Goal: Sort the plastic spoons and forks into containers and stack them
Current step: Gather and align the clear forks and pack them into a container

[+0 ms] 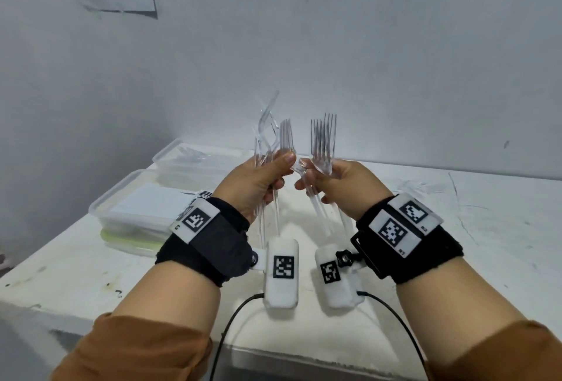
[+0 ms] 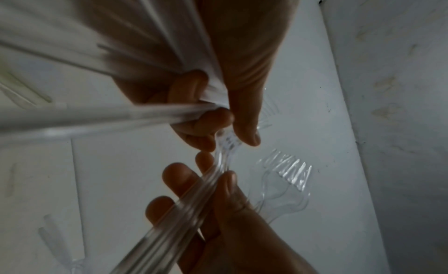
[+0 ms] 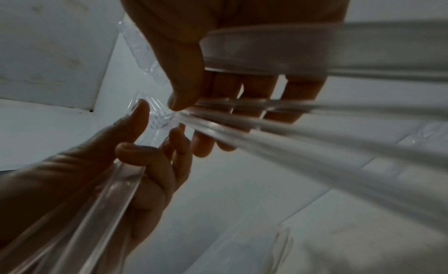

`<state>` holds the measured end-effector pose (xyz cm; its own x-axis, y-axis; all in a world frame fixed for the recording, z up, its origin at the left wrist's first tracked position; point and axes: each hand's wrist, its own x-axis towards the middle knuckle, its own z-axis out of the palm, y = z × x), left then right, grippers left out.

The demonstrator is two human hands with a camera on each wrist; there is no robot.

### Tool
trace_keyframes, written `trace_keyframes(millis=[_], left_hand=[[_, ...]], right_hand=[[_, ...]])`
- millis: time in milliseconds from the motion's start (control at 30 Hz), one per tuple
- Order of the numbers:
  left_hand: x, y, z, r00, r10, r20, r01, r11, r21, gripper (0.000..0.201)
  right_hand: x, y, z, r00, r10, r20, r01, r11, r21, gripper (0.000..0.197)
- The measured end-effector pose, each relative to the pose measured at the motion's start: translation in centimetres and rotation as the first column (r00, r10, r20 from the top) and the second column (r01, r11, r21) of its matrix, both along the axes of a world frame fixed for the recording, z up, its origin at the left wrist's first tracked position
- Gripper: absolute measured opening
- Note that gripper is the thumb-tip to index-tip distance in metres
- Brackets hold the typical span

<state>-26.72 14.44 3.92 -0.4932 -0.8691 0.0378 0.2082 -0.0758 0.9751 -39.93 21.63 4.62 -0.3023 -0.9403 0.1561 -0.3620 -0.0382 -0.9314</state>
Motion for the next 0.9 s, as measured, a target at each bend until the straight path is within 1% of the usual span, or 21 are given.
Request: trace_keyframes(millis=[200,267,333,400,467,567,700,733,800,900], left_hand=[[0.9,0.6,-0.1,1.0,-0.005,-0.01,0.004,1.0,-0.019,0.027],[1.1,0.7,-0.1,1.0,-0.014,-0.017,0.014,1.0,-0.027,0.035],[1.4,0.8,0.0,1.0,-0.021,-0.019,0.021,0.999,-0.032,0.05],[1.5,0.9,0.1,1.0,-0.02,-0.006,0.02,0.999,-0.045,0.054],[1.5,0.9,0.2,1.0,-0.016,0.013,0.017,0.999,-0.051,0.048],[1.1,1.0,0.4,0.999,-0.006,0.033,0.008,0.998,-0.056,0.031],[0.4,1.1,0.6,0.999,0.032,0.02,-0.031,0.998,-0.049,0.023],[0.3,1.1,0.6,0.999,0.047,0.007,-0.047,0.998,-0.042,0.021],[0.0,1.0,0.7,0.997,0.075,-0.017,-0.076,0.997,-0.031,0.02],[-0.5,1.1,0.8,0.995,0.092,-0.029,-0.092,0.996,-0.018,0.021]], right_hand=[[1.2,0.5,0.3,0.997,0.046,0.069,-0.047,0.999,0.02,0.012],[1.4,0.6,0.4,0.994,0.063,0.092,-0.066,0.997,0.032,0.013],[1.5,0.7,0.5,0.99,0.081,0.113,-0.086,0.995,0.04,0.014],[1.4,0.8,0.6,0.988,0.094,0.125,-0.1,0.994,0.042,0.014],[1.2,0.8,0.7,0.988,0.096,0.122,-0.101,0.994,0.043,0.013],[0.7,0.6,0.6,0.985,0.108,0.137,-0.115,0.992,0.043,0.006],[-0.2,0.6,0.7,0.978,0.114,0.177,-0.12,0.992,0.025,0.011],[-0.5,0.6,0.8,0.977,0.098,0.19,-0.101,0.995,0.007,0.012],[-1.5,0.6,0.9,0.987,0.024,0.161,-0.02,0.999,-0.028,0.016],[-2.9,0.5,1.0,0.988,-0.062,0.139,0.069,0.996,-0.048,0.026]])
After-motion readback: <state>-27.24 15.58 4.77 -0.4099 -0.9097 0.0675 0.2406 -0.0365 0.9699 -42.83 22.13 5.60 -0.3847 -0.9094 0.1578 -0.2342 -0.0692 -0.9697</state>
